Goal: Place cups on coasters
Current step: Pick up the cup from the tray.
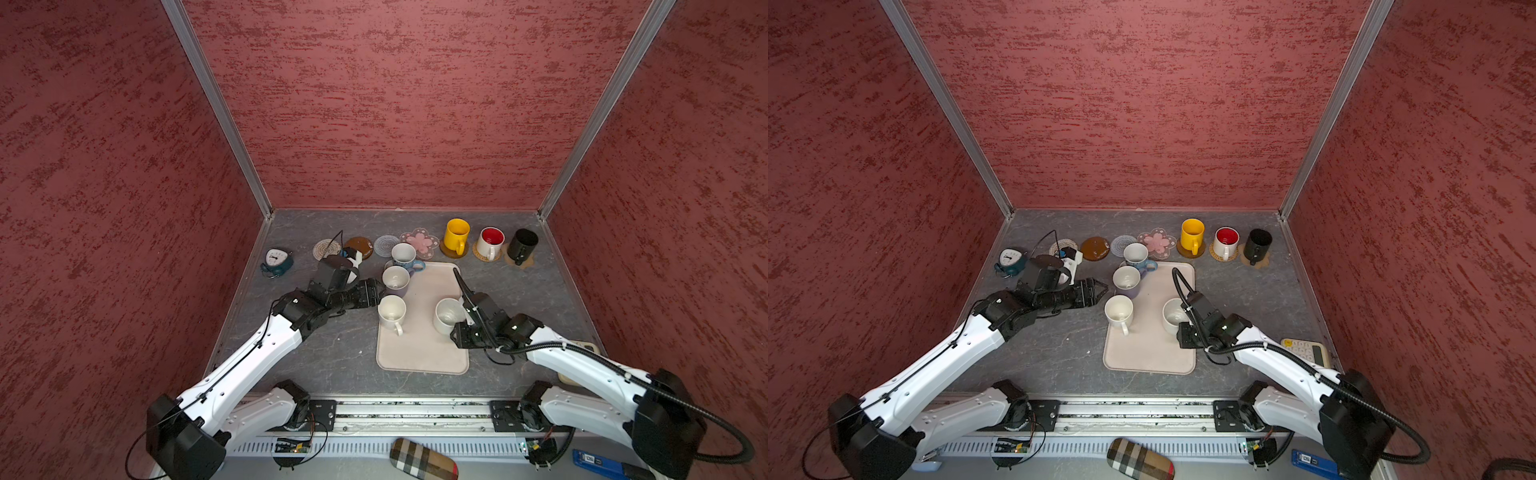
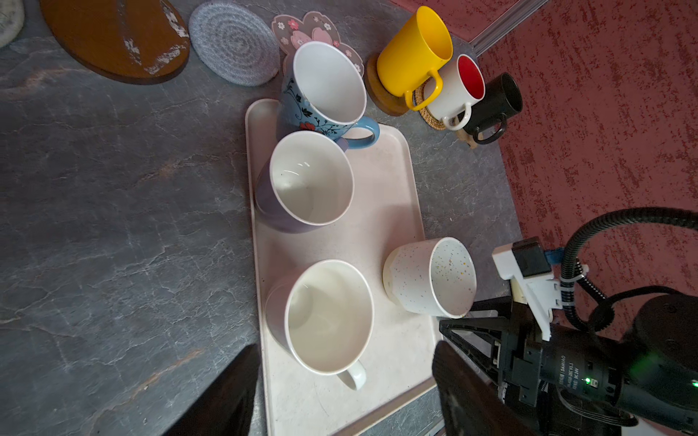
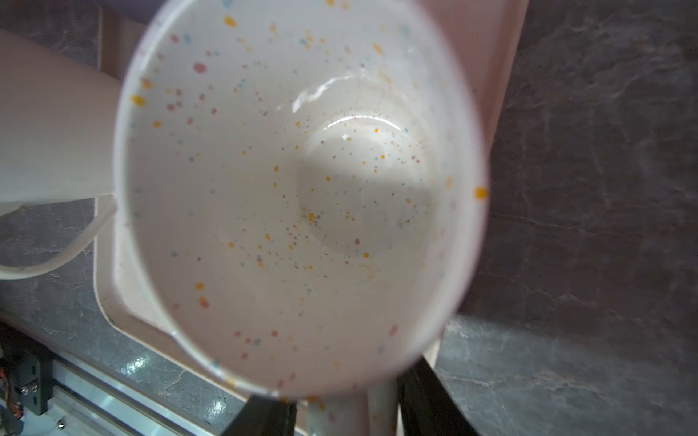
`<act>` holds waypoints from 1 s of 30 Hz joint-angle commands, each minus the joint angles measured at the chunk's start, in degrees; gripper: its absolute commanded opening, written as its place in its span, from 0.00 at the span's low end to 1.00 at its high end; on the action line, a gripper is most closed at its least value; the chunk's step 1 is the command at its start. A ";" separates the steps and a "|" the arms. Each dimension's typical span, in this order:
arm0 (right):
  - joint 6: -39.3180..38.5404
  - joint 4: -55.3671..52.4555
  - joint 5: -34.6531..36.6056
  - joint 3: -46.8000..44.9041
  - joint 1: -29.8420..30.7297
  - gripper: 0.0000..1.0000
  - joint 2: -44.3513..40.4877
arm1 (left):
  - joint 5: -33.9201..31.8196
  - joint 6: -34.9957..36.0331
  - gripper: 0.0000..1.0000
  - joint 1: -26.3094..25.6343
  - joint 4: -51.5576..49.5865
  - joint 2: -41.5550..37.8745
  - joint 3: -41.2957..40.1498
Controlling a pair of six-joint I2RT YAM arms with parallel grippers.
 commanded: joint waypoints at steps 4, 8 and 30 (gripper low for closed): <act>0.87 2.93 5.49 0.80 1.21 0.34 3.45 | 1.09 0.84 0.73 1.70 -2.24 -2.71 -0.51; 0.87 2.52 6.95 1.85 1.28 0.25 4.30 | 1.31 1.01 0.73 2.59 -2.82 -3.51 -0.76; -7.33 -5.99 15.63 21.95 0.41 0.04 10.41 | 1.44 4.09 0.80 5.21 -7.00 -2.44 3.11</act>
